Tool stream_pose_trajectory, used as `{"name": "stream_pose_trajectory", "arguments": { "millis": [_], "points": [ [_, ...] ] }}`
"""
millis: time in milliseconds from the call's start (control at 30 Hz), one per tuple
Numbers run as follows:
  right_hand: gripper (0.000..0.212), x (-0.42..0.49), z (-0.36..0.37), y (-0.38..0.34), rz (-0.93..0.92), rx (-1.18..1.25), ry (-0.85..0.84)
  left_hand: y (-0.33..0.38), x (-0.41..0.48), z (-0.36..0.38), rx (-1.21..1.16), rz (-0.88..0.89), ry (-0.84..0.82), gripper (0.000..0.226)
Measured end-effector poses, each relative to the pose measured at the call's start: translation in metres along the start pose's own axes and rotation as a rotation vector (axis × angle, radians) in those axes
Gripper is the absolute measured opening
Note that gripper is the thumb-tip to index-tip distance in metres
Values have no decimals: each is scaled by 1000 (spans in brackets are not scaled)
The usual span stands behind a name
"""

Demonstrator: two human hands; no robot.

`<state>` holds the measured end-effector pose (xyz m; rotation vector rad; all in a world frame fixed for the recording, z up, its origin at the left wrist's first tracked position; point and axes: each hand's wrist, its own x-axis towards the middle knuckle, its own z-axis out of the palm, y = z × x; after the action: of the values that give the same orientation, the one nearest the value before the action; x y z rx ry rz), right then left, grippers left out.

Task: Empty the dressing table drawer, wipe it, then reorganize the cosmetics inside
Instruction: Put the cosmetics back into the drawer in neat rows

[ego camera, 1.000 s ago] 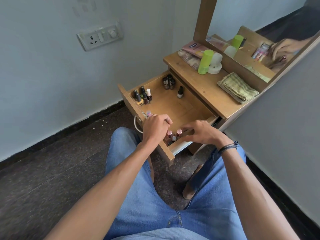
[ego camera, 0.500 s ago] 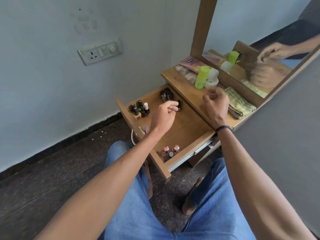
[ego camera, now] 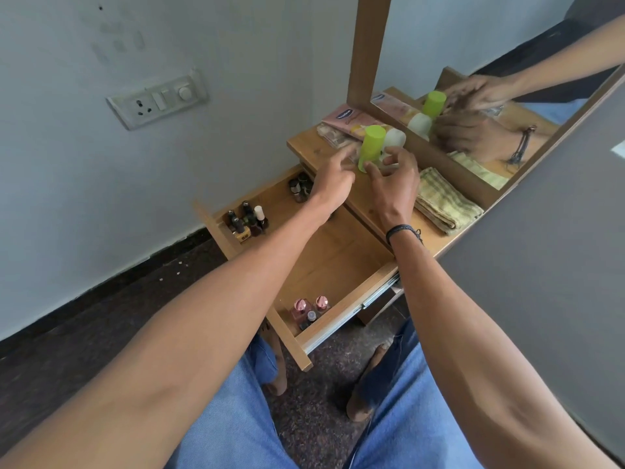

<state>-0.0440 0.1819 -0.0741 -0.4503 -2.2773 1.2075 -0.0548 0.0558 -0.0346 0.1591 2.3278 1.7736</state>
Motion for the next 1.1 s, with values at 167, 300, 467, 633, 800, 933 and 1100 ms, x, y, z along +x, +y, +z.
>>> {"name": "stream_pose_trajectory", "arguments": {
  "millis": [167, 300, 467, 633, 800, 933, 1100],
  "points": [
    [33, 2, 1, 1, 6, -3, -11, -3, 2, 8, -29, 6, -12, 68],
    [33, 2, 0, 0, 21, 28, -13, -7, 10, 6, -36, -17, -9, 68],
    [27, 0, -2, -1, 57, 67, -10, -9, 10, 4, -26, -22, -15, 68],
    [37, -7, -6, -6, 18, 111, -40, -16, 6, -2, -26, -17, 1, 70],
    [42, -15, -9, -12, -71, 125, -178, -24, -7, -19, -70, -14, 51, 62],
    [44, -24, -9, -19, -176, 25, -298, -46, -20, -40, -91, -40, 76, 60],
    [40, -38, -6, -26, -259, -28, -380, -53, -42, -57, -126, -4, 75, 49]
  ]
}}
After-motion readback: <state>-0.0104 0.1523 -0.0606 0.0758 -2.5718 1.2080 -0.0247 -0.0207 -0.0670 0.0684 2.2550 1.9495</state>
